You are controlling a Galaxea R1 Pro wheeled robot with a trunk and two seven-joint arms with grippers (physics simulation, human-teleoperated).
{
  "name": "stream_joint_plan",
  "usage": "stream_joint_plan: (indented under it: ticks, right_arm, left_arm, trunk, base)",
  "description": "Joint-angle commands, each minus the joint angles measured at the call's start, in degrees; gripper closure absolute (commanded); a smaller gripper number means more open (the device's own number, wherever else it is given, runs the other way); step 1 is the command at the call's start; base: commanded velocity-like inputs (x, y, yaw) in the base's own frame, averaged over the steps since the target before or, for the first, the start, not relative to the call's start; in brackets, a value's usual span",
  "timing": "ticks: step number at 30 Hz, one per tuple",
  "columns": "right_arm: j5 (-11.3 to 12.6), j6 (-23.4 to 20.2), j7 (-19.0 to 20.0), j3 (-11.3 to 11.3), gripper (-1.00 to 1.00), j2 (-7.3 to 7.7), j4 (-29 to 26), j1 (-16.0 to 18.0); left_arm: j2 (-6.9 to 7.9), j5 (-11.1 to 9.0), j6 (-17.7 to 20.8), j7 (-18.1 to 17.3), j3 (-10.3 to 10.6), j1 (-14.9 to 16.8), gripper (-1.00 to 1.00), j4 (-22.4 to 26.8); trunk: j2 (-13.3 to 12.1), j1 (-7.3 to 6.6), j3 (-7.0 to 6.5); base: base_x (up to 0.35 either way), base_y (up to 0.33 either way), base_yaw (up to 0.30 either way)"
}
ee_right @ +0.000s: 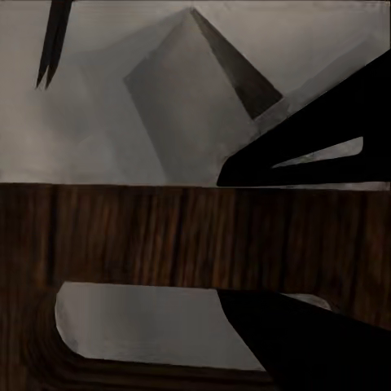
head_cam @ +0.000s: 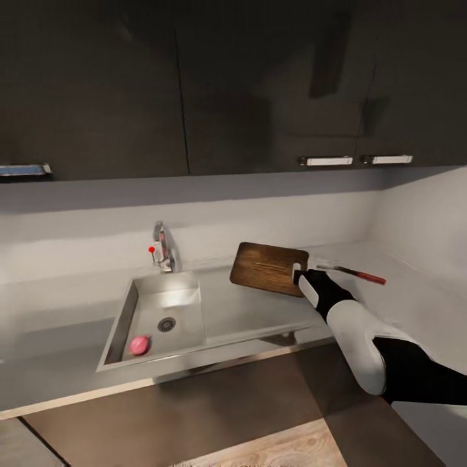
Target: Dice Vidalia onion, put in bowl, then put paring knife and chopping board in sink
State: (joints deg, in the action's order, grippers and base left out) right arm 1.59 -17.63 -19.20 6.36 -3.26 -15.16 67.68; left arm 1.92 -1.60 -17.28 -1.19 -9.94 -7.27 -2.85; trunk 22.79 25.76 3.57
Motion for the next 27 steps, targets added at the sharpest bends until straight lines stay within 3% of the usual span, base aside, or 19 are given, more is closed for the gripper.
stream_joint_plan:
  ticks: [1,16,27]
  right_arm:
    - [0.07,-0.2,-0.22,0.32,1.0,-0.07,-0.14,0.06]
    - [-0.01,-0.21,-0.27,0.32,1.0,-0.79,0.48,0.06]
    - [-0.01,-0.21,-0.27,0.32,1.0,-0.79,1.24,0.06]
  left_arm:
    - [0.01,-0.16,-0.3,-0.12,-0.17,0.06,-1.0,-0.14]
    - [0.03,-0.16,-0.3,-0.12,-0.25,0.06,-1.0,-0.06]
    - [0.1,-0.16,-0.3,-0.12,-0.25,0.06,-1.0,-0.05]
  trunk:
    - [0.14,0.02,0.11]
    - [0.14,0.02,0.11]
    - [0.14,0.02,0.11]
  base:
    - [-0.141,0.269,0.264]
    - [-0.107,0.278,0.228]
    - [-0.005,0.298,0.132]
